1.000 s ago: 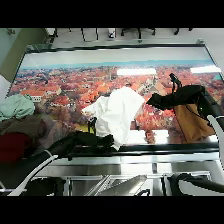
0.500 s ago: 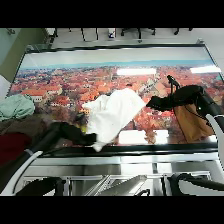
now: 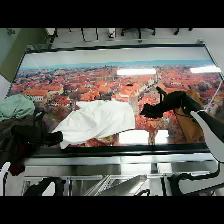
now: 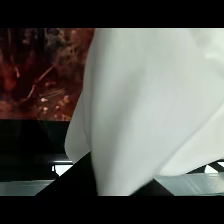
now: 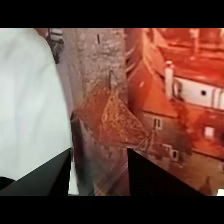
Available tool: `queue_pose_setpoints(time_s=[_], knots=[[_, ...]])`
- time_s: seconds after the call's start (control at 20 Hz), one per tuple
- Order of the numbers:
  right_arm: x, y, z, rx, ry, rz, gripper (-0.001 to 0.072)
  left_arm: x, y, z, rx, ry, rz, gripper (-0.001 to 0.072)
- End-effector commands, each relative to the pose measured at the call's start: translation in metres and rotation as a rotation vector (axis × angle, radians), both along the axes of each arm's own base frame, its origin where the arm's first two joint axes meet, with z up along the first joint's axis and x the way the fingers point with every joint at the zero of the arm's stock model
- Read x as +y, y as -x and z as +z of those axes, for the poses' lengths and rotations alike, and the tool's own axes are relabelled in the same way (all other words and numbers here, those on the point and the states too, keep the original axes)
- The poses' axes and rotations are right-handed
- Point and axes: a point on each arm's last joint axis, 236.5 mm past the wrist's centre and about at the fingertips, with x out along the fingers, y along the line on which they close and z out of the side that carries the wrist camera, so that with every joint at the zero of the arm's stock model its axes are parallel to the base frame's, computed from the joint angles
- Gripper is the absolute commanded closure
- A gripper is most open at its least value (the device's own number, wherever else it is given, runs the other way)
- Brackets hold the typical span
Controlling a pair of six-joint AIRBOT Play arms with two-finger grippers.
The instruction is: Fold the shirts.
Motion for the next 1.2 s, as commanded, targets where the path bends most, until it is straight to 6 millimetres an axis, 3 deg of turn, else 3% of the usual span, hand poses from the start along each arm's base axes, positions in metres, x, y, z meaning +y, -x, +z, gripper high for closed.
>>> queue_pose_setpoints(time_s=[0.0, 0.25, 0.3, 0.35, 0.45, 0.5, 0.55, 0.65, 0.75, 0.85, 0.9, 0.95, 1.05, 1.15], knots=[[0.035, 0.021, -0.014, 0.058, -0.017, 0.085, 0.0317, 0.019, -0.007, 0.002, -0.042, -0.008, 0.038, 0.0693], [0.078, 0.051, -0.030, 0.106, -0.016, 0.205, 0.0347, 0.021, -0.012, 0.003, -0.065, -0.015, 0.048, 0.0694], [0.084, 0.054, -0.030, 0.106, -0.018, 0.218, 0.0461, 0.021, -0.012, 0.003, -0.063, -0.014, 0.047, 0.0694], [0.089, 0.053, -0.026, 0.100, -0.029, 0.220, 0.0655, 0.021, -0.012, 0.003, -0.064, -0.013, 0.047, 0.0694], [0.101, 0.040, 0.001, 0.046, -0.088, 0.243, 0.0696, 0.017, -0.020, 0.015, -0.088, 0.009, 0.052, 0.0694], [0.106, 0.028, 0.027, -0.004, -0.117, 0.251, 0.0696, 0.015, -0.030, 0.030, -0.120, 0.022, 0.051, 0.0694], [0.109, 0.014, 0.062, -0.074, -0.146, 0.263, 0.0696, 0.011, -0.044, 0.057, -0.184, 0.042, 0.048, 0.0694], [0.106, -0.018, 0.176, -0.325, -0.202, 0.272, 0.0697, 0.007, -0.075, 0.145, -0.411, 0.041, 0.034, 0.0694], [0.079, -0.029, 0.332, -0.696, -0.209, 0.219, 0.0696, 0.010, -0.086, 0.284, -0.753, -0.032, 0.023, 0.0694], [0.045, 0.005, 0.476, -1.065, -0.173, 0.169, 0.0696, 0.002, -0.055, 0.423, -1.083, -0.085, 0.032, 0.0694], [0.027, 0.037, 0.540, -1.244, -0.137, 0.138, 0.0697, -0.005, -0.028, 0.482, -1.229, -0.106, 0.030, 0.0694], [0.013, 0.070, 0.590, -1.409, -0.085, 0.112, 0.0697, -0.012, -0.002, 0.524, -1.336, -0.116, 0.031, 0.0694], [-0.004, 0.127, 0.650, -1.638, 0.004, 0.064, 0.0696, -0.026, 0.041, 0.575, -1.460, -0.127, 0.017, 0.0694], [-0.010, 0.169, 0.678, -1.786, 0.072, 0.045, 0.0696, -0.034, 0.064, 0.591, -1.477, -0.133, -0.004, 0.0694]])
